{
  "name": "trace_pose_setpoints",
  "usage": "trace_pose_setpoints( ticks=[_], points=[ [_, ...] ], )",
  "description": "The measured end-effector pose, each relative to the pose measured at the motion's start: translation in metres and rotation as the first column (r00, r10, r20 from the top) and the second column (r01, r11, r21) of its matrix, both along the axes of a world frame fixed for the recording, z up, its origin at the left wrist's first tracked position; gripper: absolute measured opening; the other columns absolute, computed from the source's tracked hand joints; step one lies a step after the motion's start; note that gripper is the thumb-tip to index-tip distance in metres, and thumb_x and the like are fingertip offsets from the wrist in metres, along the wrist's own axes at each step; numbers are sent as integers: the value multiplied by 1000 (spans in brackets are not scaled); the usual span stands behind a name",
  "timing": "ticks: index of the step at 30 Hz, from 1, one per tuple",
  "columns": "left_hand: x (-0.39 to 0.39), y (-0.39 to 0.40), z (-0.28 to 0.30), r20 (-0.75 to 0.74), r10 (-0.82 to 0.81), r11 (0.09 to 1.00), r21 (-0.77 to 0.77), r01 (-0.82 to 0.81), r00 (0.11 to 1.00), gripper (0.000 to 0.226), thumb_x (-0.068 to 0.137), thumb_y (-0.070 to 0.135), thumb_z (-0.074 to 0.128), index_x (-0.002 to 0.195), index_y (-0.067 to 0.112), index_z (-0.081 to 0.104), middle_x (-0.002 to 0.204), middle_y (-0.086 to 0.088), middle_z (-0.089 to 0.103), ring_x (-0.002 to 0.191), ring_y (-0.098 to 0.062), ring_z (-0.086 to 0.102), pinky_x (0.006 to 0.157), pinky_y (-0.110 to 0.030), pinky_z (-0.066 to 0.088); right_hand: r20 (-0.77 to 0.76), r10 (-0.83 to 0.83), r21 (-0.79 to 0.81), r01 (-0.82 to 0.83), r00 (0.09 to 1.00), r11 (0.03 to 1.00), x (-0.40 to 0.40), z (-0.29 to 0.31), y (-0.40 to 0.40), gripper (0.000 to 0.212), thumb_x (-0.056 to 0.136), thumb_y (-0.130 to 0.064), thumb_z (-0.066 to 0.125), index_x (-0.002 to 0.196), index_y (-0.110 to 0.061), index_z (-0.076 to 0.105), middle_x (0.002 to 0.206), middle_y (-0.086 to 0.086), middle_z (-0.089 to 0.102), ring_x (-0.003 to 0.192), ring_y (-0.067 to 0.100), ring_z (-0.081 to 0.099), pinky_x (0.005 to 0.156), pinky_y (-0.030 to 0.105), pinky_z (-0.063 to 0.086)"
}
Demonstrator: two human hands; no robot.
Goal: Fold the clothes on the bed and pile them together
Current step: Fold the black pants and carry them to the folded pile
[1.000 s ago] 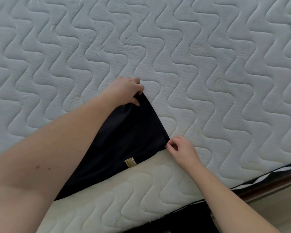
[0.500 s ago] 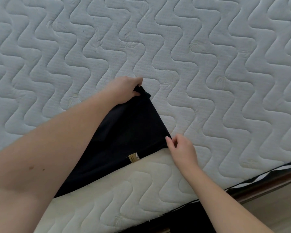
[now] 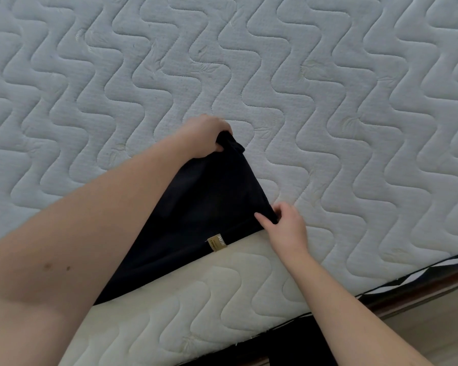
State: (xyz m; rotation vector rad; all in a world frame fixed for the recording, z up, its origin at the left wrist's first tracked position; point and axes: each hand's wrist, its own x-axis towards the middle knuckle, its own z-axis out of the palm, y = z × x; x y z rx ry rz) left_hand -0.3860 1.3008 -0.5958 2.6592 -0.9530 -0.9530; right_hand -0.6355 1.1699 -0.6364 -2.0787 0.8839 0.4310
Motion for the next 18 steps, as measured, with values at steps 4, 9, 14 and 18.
trace_pose_setpoints(
  ticks=[4, 9, 14, 18],
  points=[
    [-12, -22, 15, -3, 40, 989, -143, -40, 999, 28, 87, 18, 67, 115, 21, 66, 110, -3, 69, 107, -26, 59, 90, -38, 47, 84, -173, 35, 170, 981, 985, -12, 12, -27, 32, 79, -29, 78, 75, -26, 46, 68, -2, 60, 61, 4, 53, 53, 11, 36],
    [-24, -68, 37, -41, 44, 945, -324, -55, 998, 24, 82, 13, 65, 105, 19, 67, 100, 2, 68, 97, -20, 61, 85, -35, 49, 184, -257, 28, 256, 949, 966, -23, 41, -74, 19, 81, -32, 75, 96, -33, 64, 78, -18, 70, 75, -6, 64, 63, 12, 41],
    [-19, -69, 59, -8, -8, 935, -355, 5, 1000, 24, 79, 9, 67, 102, 18, 68, 108, 1, 58, 107, -19, 53, 92, -31, 42, 350, -227, 25, 233, 909, 972, -22, 82, -54, 16, 85, -27, 71, 93, -37, 62, 78, -27, 65, 65, -2, 60, 58, 3, 40],
    [-18, -21, 75, -23, 112, 914, -391, -112, 993, 19, 80, 10, 73, 95, 21, 70, 111, -1, 49, 108, -20, 47, 95, -27, 38, 456, -153, 44, 149, 877, 988, -17, 102, 0, 33, 85, -17, 71, 97, -40, 51, 104, -27, 67, 72, -2, 63, 66, 7, 46]
  ],
)
